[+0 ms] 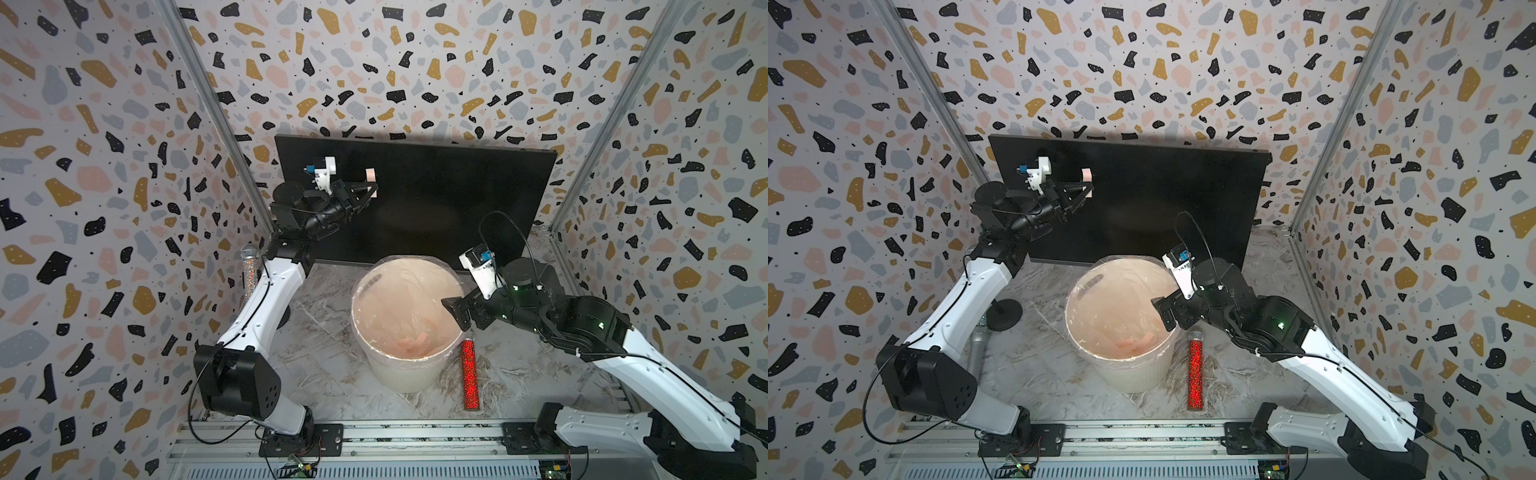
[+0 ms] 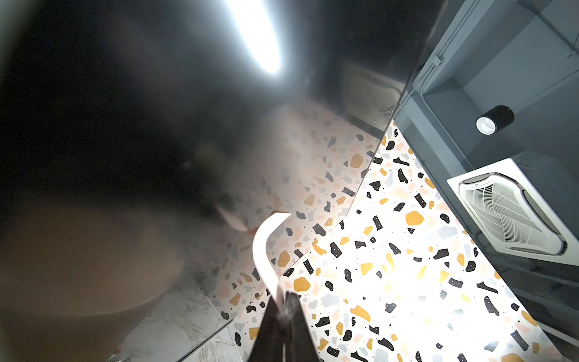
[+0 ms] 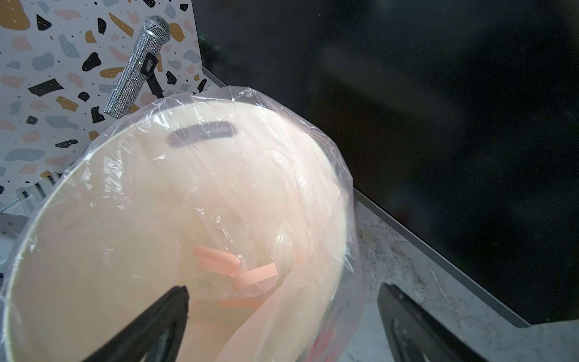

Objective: Remove the sticky note from the monitor
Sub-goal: Tear off the sticky note from the monitor.

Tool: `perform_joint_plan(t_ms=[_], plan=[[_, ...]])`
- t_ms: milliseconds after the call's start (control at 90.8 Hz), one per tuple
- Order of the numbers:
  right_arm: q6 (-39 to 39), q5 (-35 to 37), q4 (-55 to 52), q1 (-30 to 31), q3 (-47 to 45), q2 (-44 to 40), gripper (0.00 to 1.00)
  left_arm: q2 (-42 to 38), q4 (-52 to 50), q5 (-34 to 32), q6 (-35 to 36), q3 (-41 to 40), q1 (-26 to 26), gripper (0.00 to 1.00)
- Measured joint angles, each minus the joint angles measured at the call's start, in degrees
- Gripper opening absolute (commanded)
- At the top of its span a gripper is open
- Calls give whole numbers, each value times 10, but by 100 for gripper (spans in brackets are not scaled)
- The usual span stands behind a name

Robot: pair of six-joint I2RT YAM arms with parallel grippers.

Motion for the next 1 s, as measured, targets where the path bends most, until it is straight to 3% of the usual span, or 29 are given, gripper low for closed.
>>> perform_joint_plan(t_ms=[738,1002], plan=[[14,-3,0,0,0,-9,100,-65,-74,-2,31,-33,0,0],[19,-2,0,0,0,-14,100,-120,-153,-2,79,-47,-19,0]])
